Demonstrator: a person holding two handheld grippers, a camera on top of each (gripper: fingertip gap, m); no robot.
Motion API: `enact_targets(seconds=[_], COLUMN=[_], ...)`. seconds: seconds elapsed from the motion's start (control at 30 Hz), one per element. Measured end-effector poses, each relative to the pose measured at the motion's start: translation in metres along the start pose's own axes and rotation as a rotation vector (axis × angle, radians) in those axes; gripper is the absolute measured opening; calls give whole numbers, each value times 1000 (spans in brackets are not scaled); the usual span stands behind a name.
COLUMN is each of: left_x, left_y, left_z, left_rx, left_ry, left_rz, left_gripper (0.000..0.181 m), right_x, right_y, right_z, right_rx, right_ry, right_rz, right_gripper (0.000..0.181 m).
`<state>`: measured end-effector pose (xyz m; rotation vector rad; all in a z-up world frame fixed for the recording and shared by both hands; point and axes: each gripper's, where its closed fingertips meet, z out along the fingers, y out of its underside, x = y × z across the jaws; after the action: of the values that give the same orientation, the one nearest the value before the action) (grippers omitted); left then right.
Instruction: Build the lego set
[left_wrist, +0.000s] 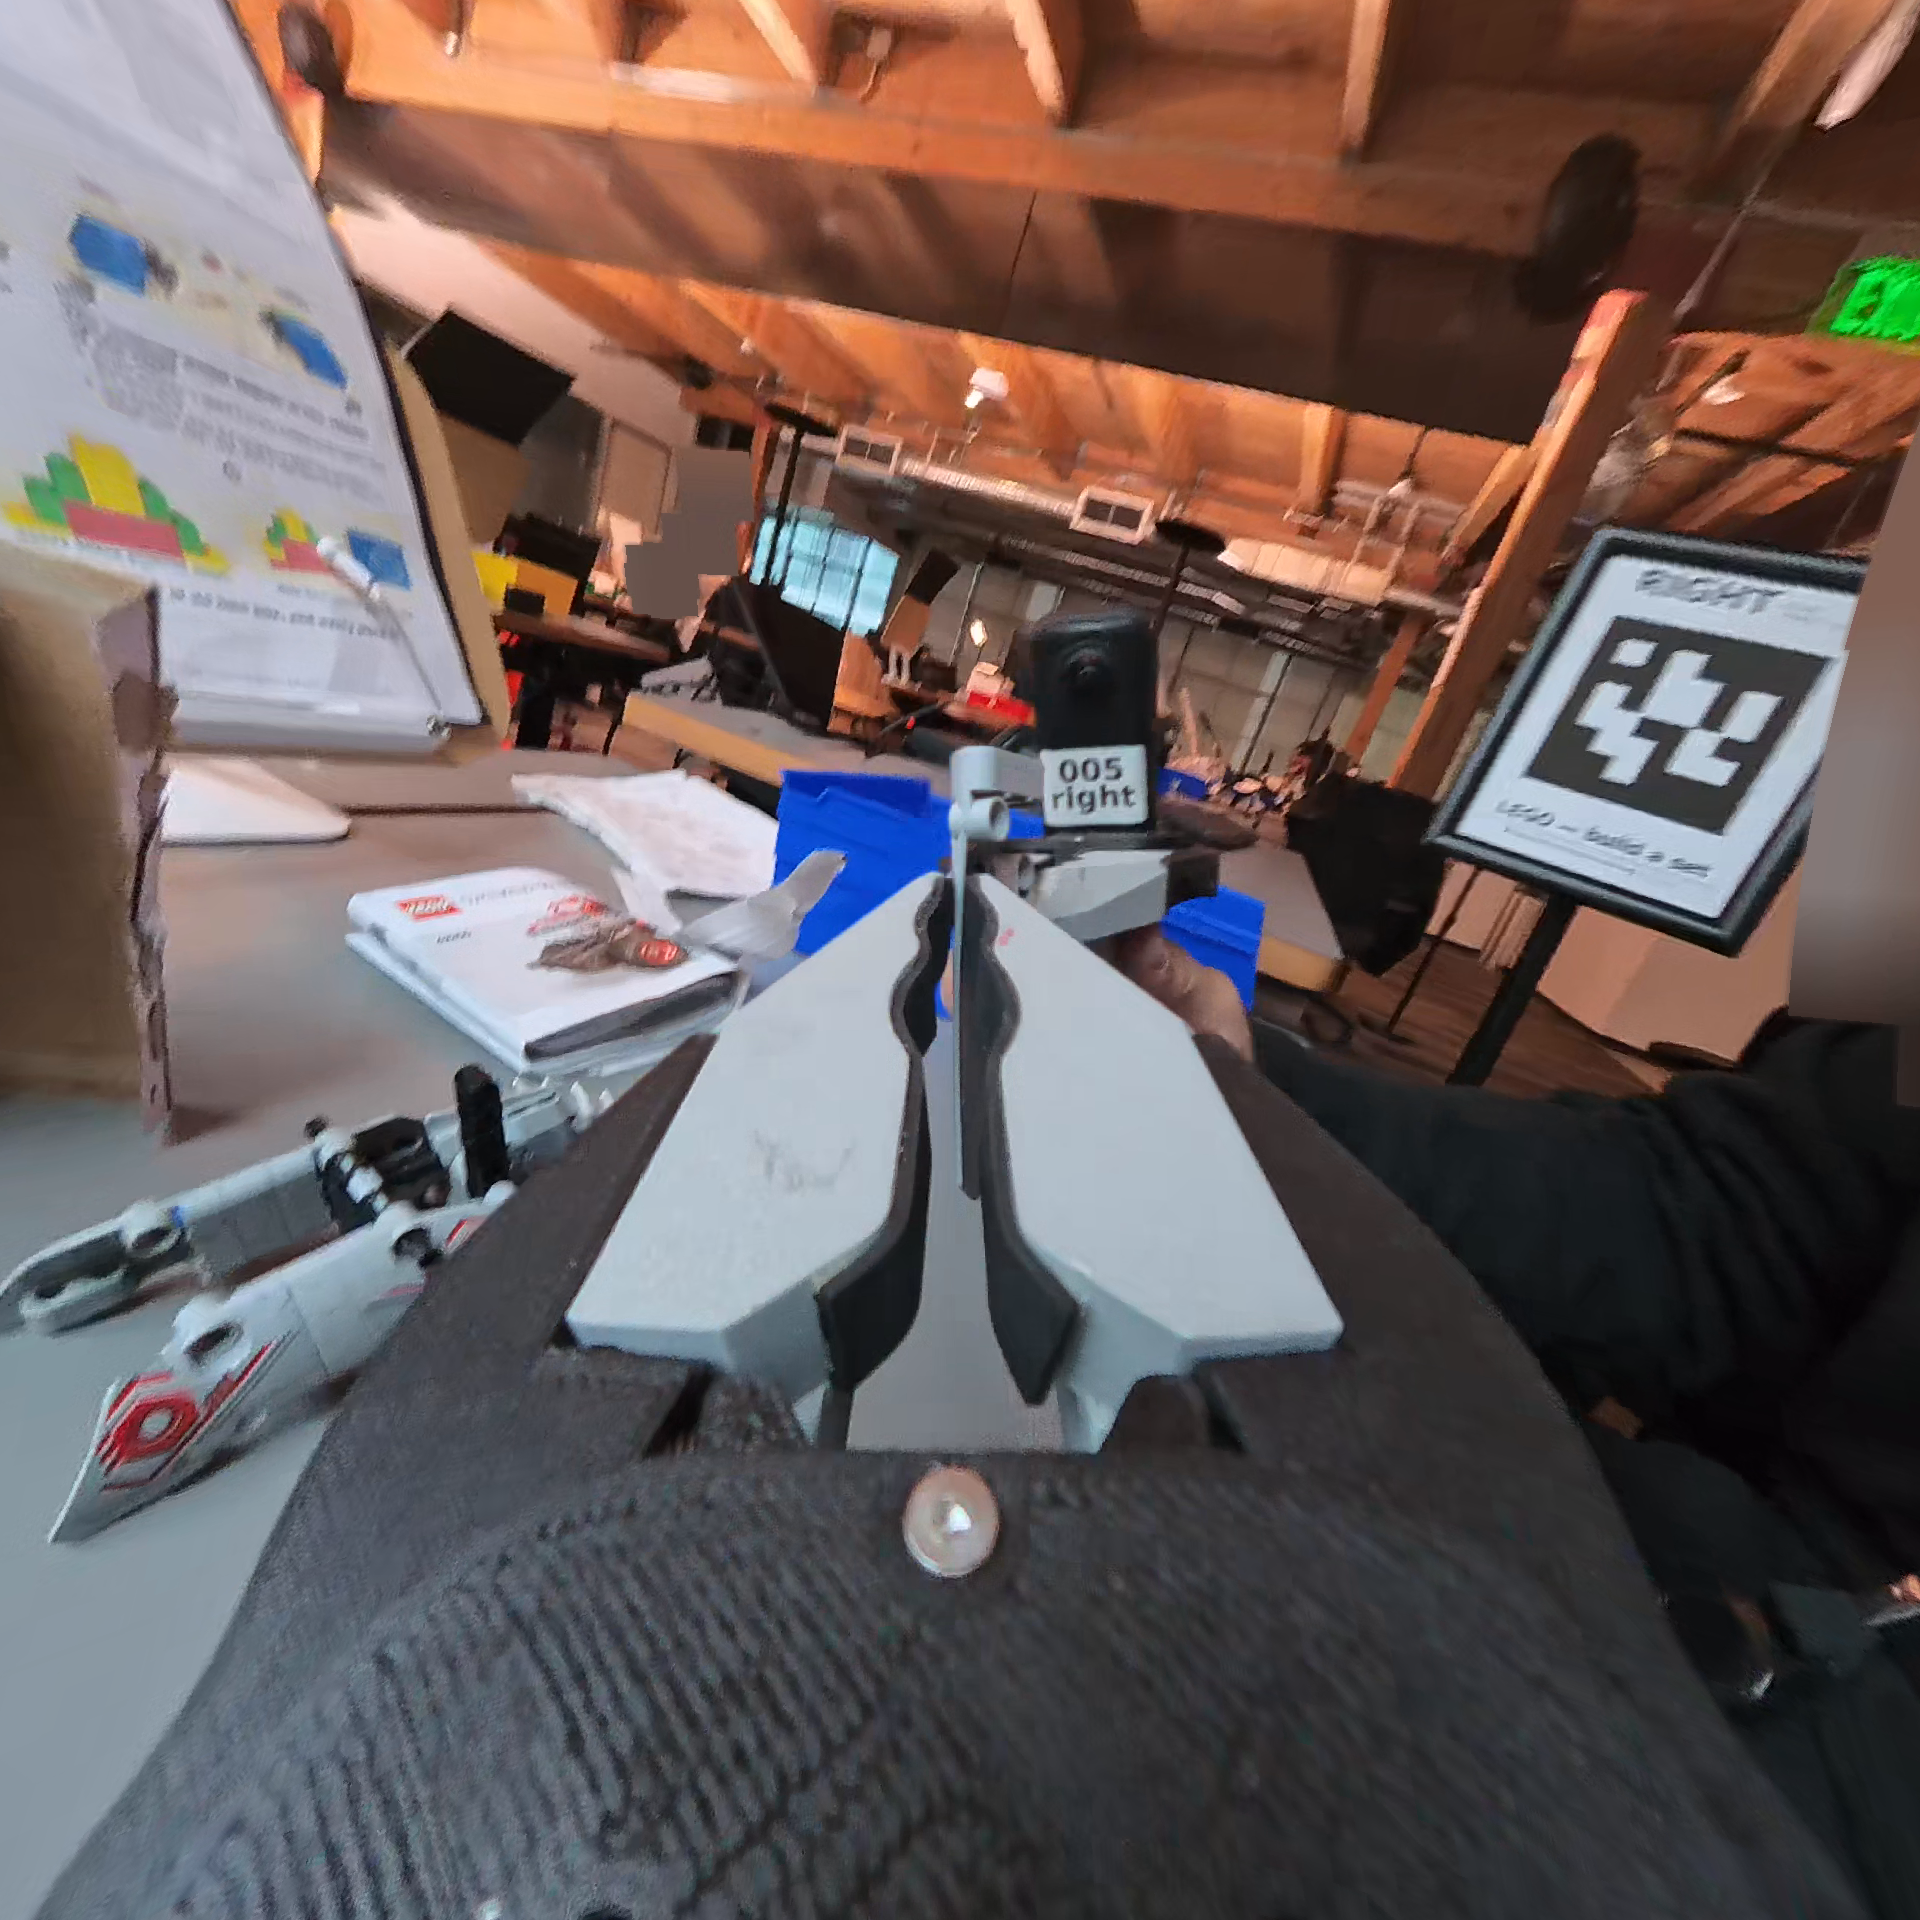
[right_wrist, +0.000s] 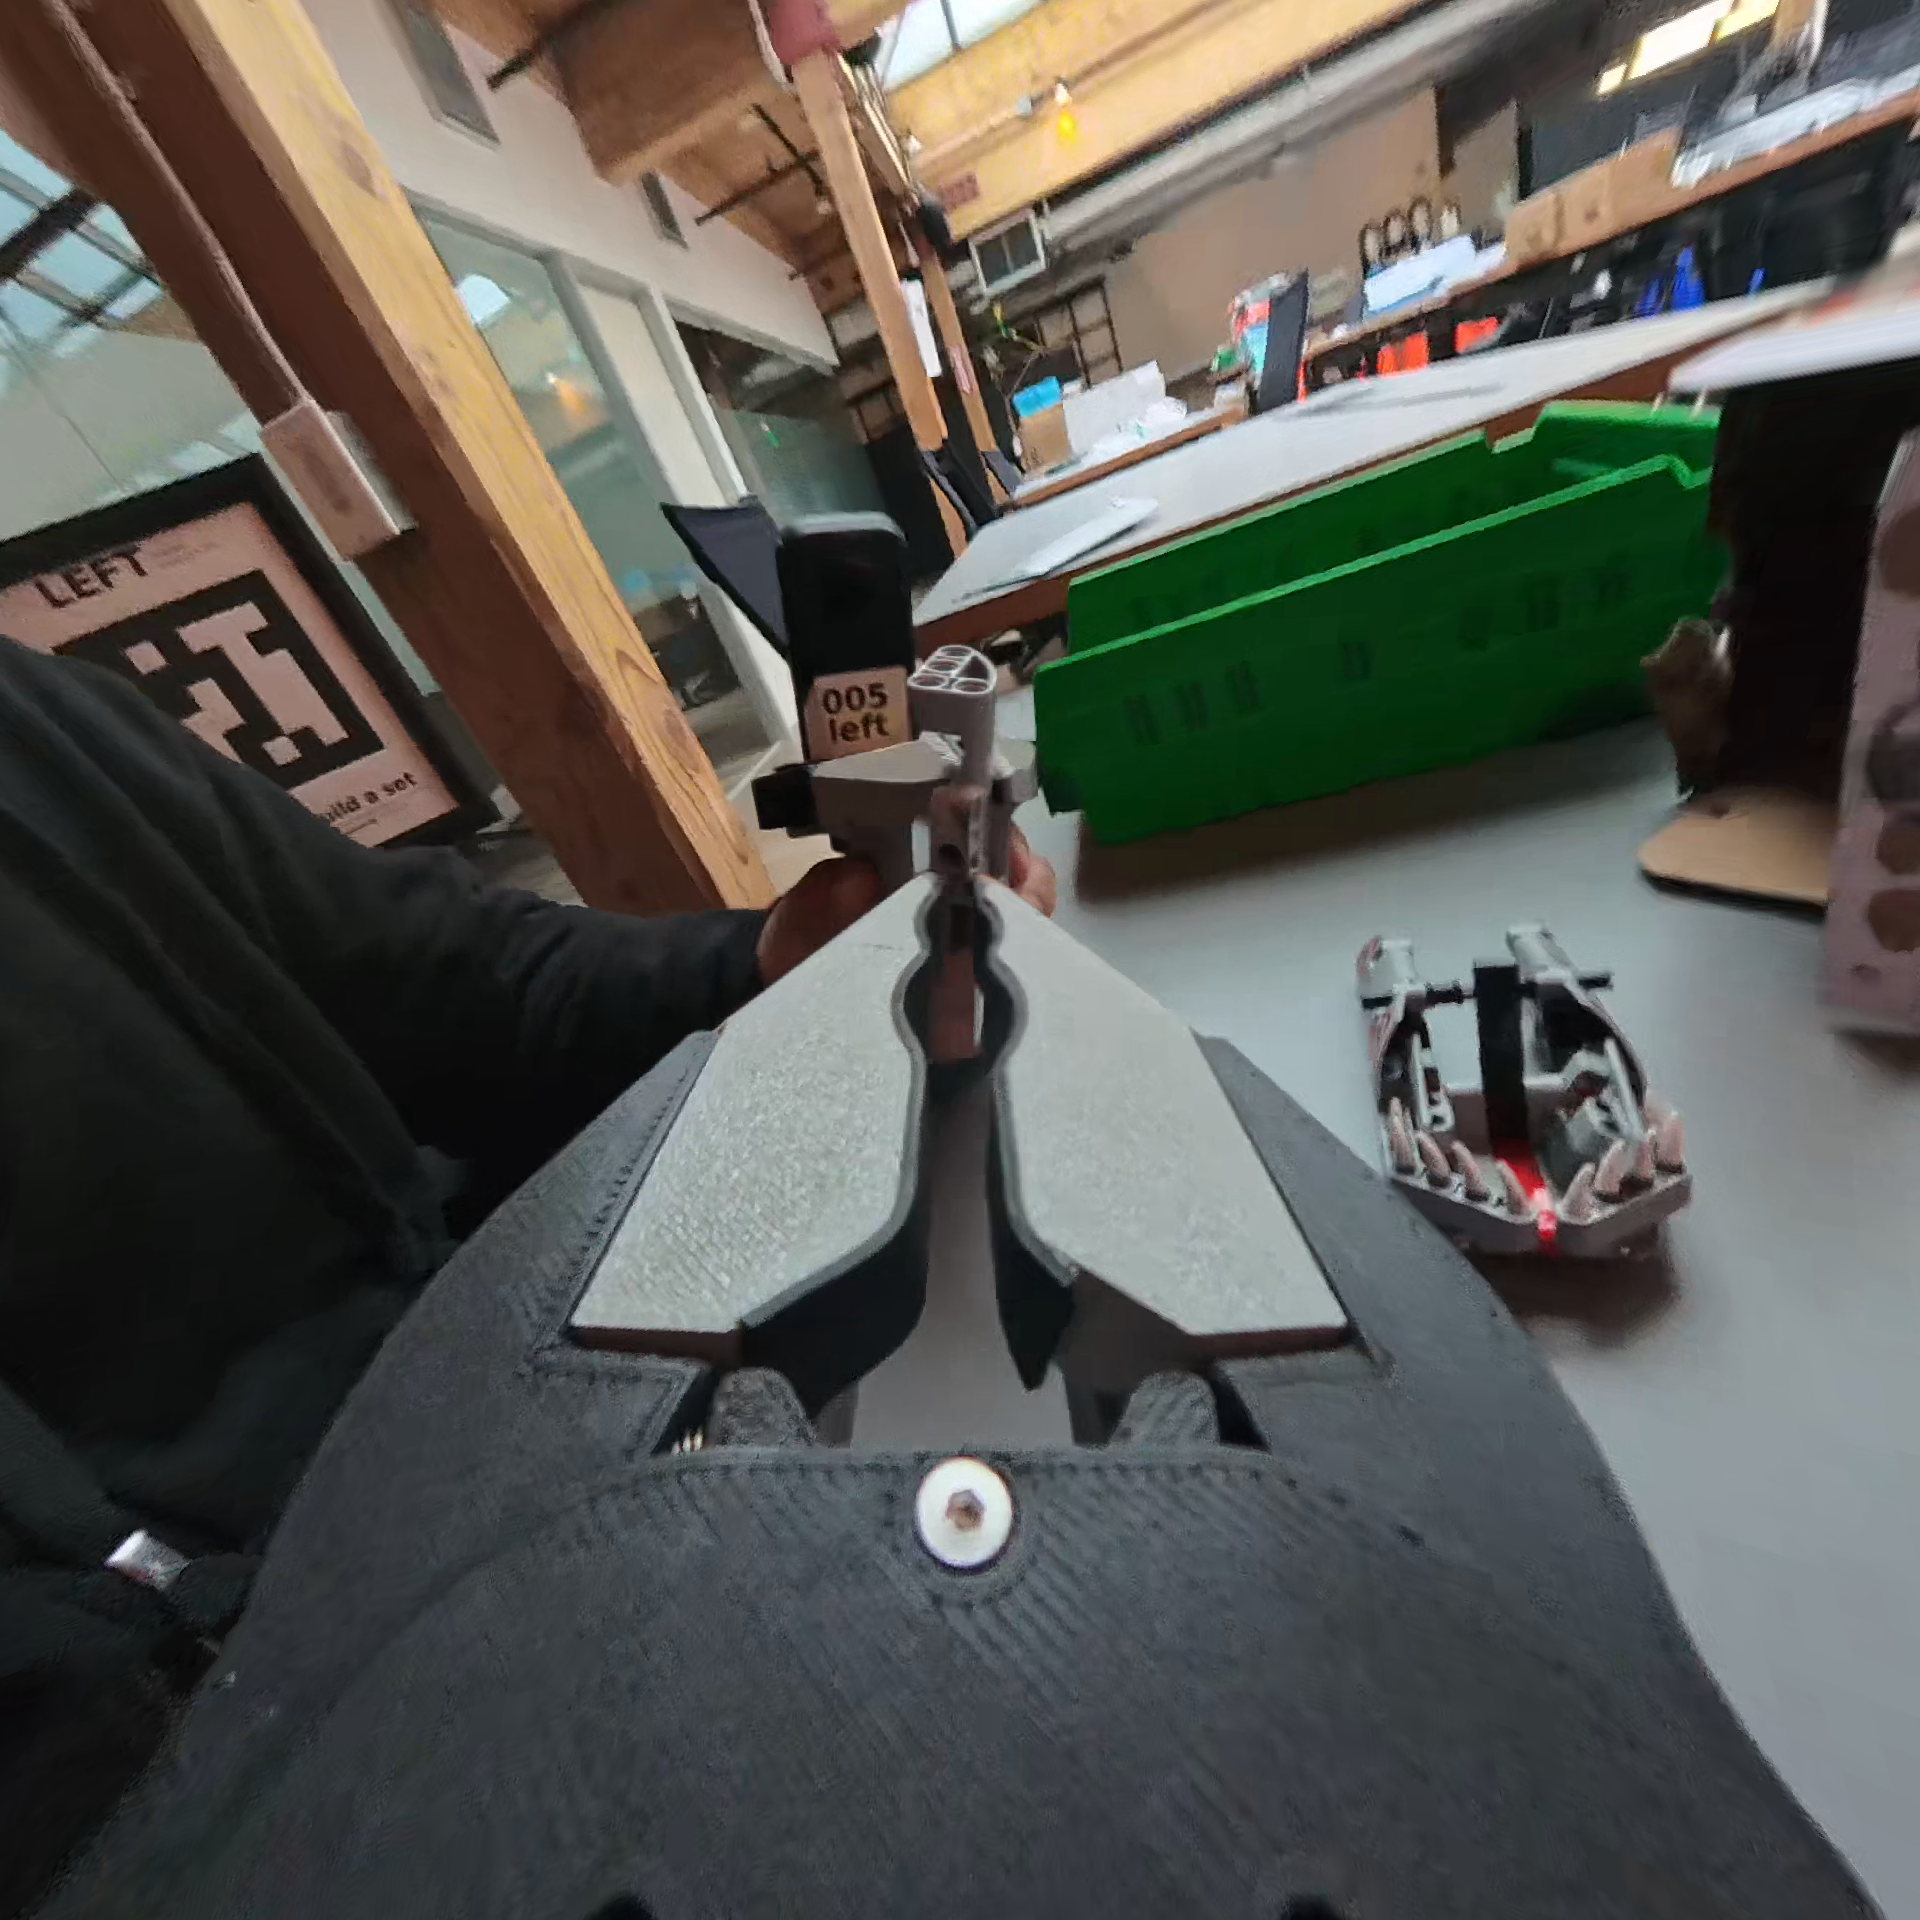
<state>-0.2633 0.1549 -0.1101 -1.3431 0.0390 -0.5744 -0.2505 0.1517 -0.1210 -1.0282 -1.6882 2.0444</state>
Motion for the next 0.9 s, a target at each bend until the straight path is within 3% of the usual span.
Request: enact_targets(seconds=[0.13, 0.2, 0.27, 0.4, 0.57, 0.67, 0.8, 0.9], left_x=[30, 42, 39, 26, 25, 7, -25, -37], left_y=[-7, -9, -9, -12, -8, 0, 19, 28], left_z=[-2, -3, -5, -8, -6, -4, -4, -3], left_rx=[44, 71, 69, 74, 54, -7, -100, -137], left_ry=[115, 159, 145, 123, 130, 58, -25, -36], left_rz=[202, 310, 333, 235, 175, 77, -243, -439], left_gripper=[0, 0, 0, 0, 0, 0, 0, 0], right_x=[-8, -8, -16, -22, -22, -12, 12, 22], right_y=[-12, -9, -10, -11, 3, 4, 12, 26], right_z=[-7, -8, -7, -6, 5, 5, -2, -1], right_rx=[27, 14, 25, 20, -86, -114, -224, -323], right_ry=[67, 65, -12, -16, 105, 216, 404, 450], right_rz=[-168, -130, -56, -104, -294, -387, -541, -600], right_gripper=[0, 0, 15, 18, 27, 28, 29, 28])
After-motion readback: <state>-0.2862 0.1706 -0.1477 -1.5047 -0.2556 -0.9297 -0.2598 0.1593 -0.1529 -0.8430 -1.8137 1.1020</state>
